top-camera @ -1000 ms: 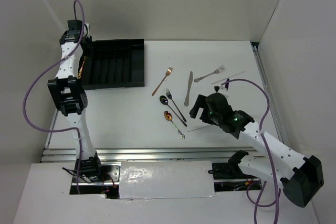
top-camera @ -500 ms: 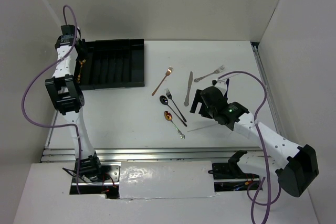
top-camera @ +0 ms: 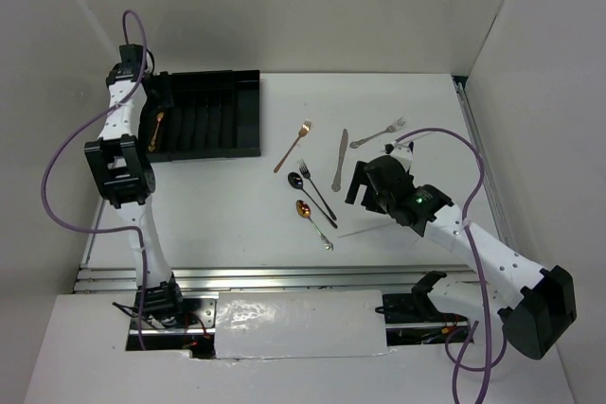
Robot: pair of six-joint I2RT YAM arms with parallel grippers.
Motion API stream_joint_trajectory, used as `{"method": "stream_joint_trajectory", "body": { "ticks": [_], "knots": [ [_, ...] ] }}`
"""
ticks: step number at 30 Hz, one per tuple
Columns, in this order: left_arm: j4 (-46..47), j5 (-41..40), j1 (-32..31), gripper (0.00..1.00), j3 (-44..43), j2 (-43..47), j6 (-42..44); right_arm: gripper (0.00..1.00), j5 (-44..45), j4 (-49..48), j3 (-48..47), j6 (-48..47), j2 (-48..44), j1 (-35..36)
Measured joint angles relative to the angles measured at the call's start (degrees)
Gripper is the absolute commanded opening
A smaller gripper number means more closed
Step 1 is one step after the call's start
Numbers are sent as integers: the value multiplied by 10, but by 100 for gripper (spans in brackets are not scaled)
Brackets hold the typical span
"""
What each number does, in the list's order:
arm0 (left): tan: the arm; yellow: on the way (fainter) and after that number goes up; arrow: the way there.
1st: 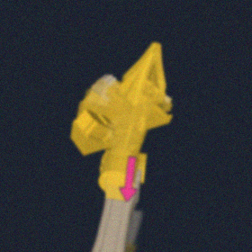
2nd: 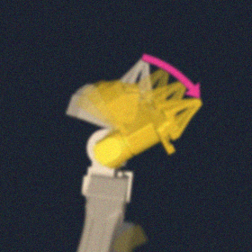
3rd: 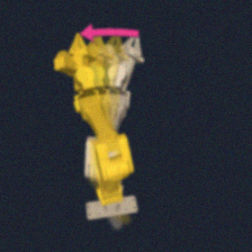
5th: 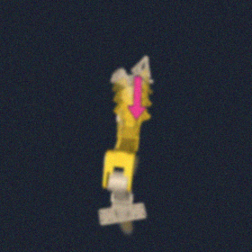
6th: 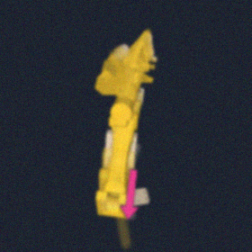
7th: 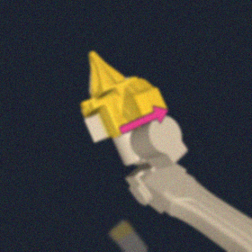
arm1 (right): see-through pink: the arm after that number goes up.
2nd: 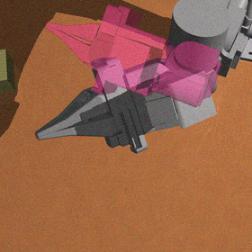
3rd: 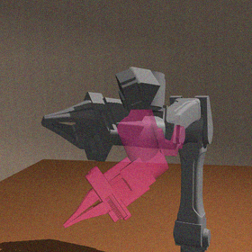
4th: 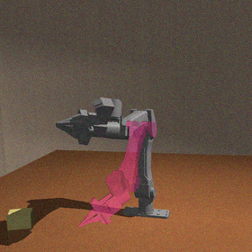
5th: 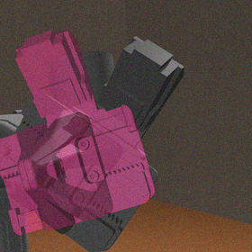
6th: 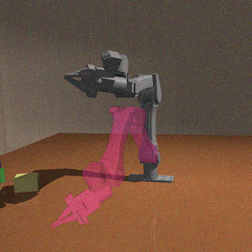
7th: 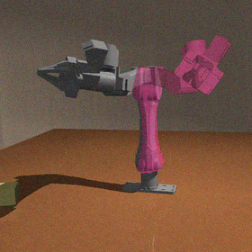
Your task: Sort the eating utensils into containers
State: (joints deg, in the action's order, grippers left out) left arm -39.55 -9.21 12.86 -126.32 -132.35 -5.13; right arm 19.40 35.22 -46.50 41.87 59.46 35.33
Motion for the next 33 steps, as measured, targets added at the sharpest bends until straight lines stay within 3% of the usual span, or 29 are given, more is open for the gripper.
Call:
{"method": "stream_joint_trajectory", "body": {
  "ticks": [5, 11, 14, 18, 21, 24, 27, 28, 30, 33],
  "knots": [
    [-28, -33, -59, 99, 96, 167, -31, 100, -26, 0, 0, -17, -13, 7],
    [63, 17, -116, 99, 420, 523, -102, 100, -118, -34, 12, -72, -10, 63],
    [64, 21, -113, 99, 511, 598, -118, 99, -123, -62, 12, -75, 23, 111],
    [59, 23, -121, 99, 602, 629, -129, 97, -110, -84, 6, -72, 122, 162],
    [41, 19, -124, 97, 660, 670, -134, 84, -109, -104, 2, -71, 191, 177],
    [27, 16, -123, 90, 664, 691, -146, 75, -110, -117, -1, -68, 227, 180],
    [29, 17, -123, 90, 664, 696, -148, 71, -95, -117, -29, -68, 260, 189],
    [28, 17, -123, 91, 664, 696, -149, 64, -90, -117, -42, -68, 272, 193],
    [22, 16, -123, 91, 658, 695, -150, 63, -85, -123, -63, -69, 291, 199],
    [10, 16, -123, 90, 637, 690, -163, 77, -82, -134, -76, -68, 309, 200]
  ]
}}
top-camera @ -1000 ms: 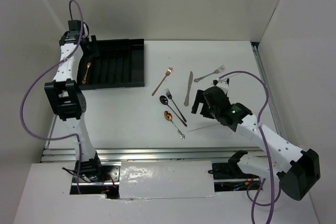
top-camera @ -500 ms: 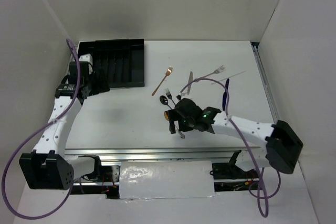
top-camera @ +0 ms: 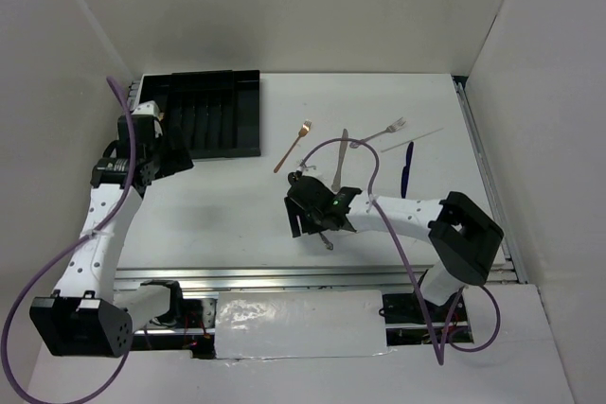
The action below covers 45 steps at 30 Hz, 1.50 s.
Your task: Sort the eating utensils into containers
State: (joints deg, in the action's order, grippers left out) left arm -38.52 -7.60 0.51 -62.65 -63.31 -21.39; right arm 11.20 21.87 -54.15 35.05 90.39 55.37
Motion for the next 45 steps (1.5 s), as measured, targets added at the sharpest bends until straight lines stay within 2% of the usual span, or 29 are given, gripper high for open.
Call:
{"method": "stream_joint_trajectory", "body": {
  "ticks": [1, 7, 11, 16, 17, 22, 24, 27, 33, 40, 44, 45],
  "knots": [
    [-3, 0, 0, 91, -10, -4, -2, 81, 2, 1, -3, -2, 5, 2],
    [-10, 11, 0, 88, -34, -19, -17, 82, 10, 0, -12, -7, 28, 5],
    [-23, 28, -6, 88, -47, -23, -15, 79, 2, -11, -7, -9, 28, 5],
    [-21, 25, -20, 92, -55, -21, -10, 77, -8, -17, 3, -10, 28, 5],
    [-18, 21, -20, 99, -50, -17, -8, 77, -7, -18, 3, -11, 28, 5],
    [-7, -5, -20, 99, -16, 19, 0, 77, -4, -20, 6, -23, 26, 5],
    [-16, -6, -19, 99, -25, 14, 0, 84, -5, -21, 14, -28, 19, 5],
    [-26, 3, -20, 99, -56, -28, 0, 85, -8, -21, 21, -35, 10, 0],
    [-23, 35, -20, 99, -30, -49, 1, 80, -23, -38, 31, -36, 10, -14],
    [-23, 36, -23, 99, -28, -49, 2, 73, -46, -73, 42, -34, 31, -24],
    [-22, 36, -23, 99, -25, -50, 2, 64, -53, -87, 42, -37, 35, -24],
    [-22, 36, -23, 99, -25, -50, 2, 58, -56, -89, 42, -37, 35, -24]
  ]
}}
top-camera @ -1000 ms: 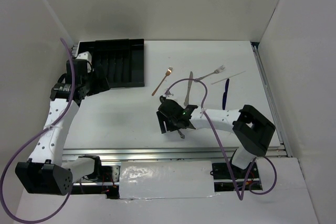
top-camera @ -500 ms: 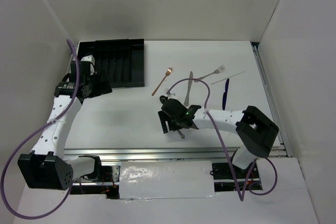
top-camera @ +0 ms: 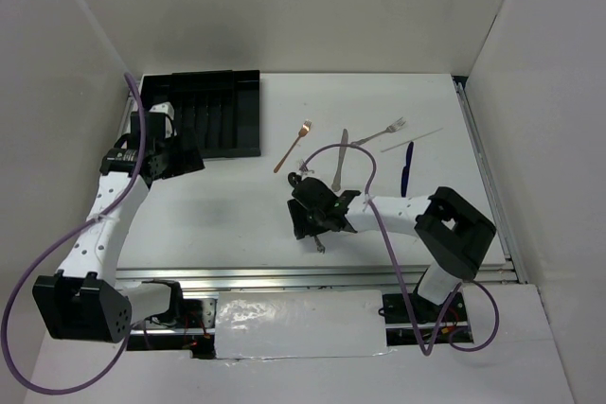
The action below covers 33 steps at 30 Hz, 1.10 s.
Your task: Sort the eating utensils into containers
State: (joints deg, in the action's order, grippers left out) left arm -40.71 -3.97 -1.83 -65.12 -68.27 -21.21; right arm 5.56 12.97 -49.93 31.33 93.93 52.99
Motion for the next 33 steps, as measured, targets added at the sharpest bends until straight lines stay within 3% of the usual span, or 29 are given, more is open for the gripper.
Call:
{"method": "stream_joint_trajectory", "body": {
  "ticks": [2, 6, 7, 11, 13, 16, 19, 22, 27, 30, 33],
  "knots": [
    [0, 0, 0, 99, 0, -2, 0, 46, -7, -1, -1, -3, 2, 0],
    [0, -2, -2, 98, 0, -10, -2, 41, -24, 0, -10, -3, 12, 4],
    [0, -4, -3, 97, 0, -12, -3, 56, -27, 1, -13, -3, 16, 7],
    [-4, -32, -33, 92, 0, -25, -16, 87, -27, 8, -37, 1, 18, 21],
    [-2, -38, -64, 91, 5, -30, -24, 94, -24, 16, -40, -3, 9, 24],
    [3, -48, -129, 88, 24, -36, -49, 93, -5, 40, -36, -6, -42, 23],
    [6, -61, -200, 86, 30, -61, -78, 89, 18, 50, -3, -3, -162, 2],
    [21, -77, -273, 87, 28, -106, -109, 85, 49, 64, 43, 1, -319, -60],
    [60, -76, -379, 91, 24, -185, -169, 85, 86, 110, 104, 8, -497, -171],
    [69, -77, -438, 92, -5, -252, -202, 85, 88, 146, 115, 8, -546, -214],
    [82, -77, -481, 86, -59, -334, -232, 85, 86, 171, 116, 10, -562, -237]
  ]
}}
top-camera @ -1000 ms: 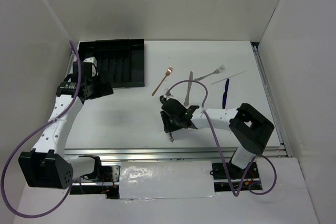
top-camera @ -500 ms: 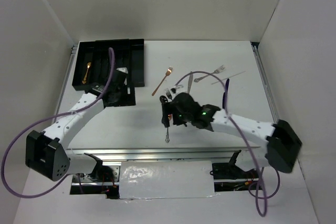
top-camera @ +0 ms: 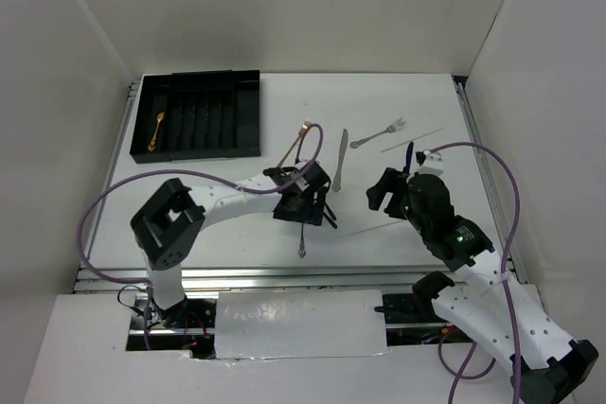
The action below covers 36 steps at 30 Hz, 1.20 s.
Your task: Sort the eating utensils into containers
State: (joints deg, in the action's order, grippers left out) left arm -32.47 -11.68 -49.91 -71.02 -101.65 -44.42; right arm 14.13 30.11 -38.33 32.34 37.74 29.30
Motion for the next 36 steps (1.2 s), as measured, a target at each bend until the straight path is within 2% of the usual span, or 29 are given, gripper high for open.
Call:
{"method": "stream_joint_trajectory", "body": {
  "ticks": [4, 8, 11, 12, 17, 18, 19, 20, 22, 23, 30, 36],
  "knots": [
    [14, -3, -26, 81, -33, -59, -29, 85, -15, 17, 1, 3, -10, -7],
    [12, -9, -33, 75, -36, -64, -47, 86, -26, 24, 1, 6, -13, -8],
    [14, -13, -33, 67, -42, -78, -57, 85, -31, 26, 1, 8, -13, -8],
    [13, -14, -33, 62, -42, -84, -59, 85, -32, 26, 1, 8, -14, -8],
    [12, -26, -36, 54, -42, -91, -71, 86, -35, 26, 1, 10, -14, -8],
    [12, -29, -37, 42, -42, -91, -73, 85, -36, 26, 1, 10, -14, -8],
    [11, -32, -38, 35, -42, -92, -79, 85, -37, 26, 2, 10, -14, -8],
    [10, -37, -38, 24, -41, -92, -82, 85, -39, 26, 2, 10, -14, -8],
    [7, -46, -38, 14, -40, -92, -87, 85, -40, 26, 2, 10, -14, -8],
    [4, -50, -38, 0, -40, -91, -86, 85, -41, 25, 2, 10, -14, -8],
    [-43, -109, -37, 0, -43, -89, -51, 85, -52, 23, 10, 10, -15, -8],
    [-109, -158, 7, 0, -44, -43, 31, 84, -63, 21, 10, 8, -10, -8]
  ]
}}
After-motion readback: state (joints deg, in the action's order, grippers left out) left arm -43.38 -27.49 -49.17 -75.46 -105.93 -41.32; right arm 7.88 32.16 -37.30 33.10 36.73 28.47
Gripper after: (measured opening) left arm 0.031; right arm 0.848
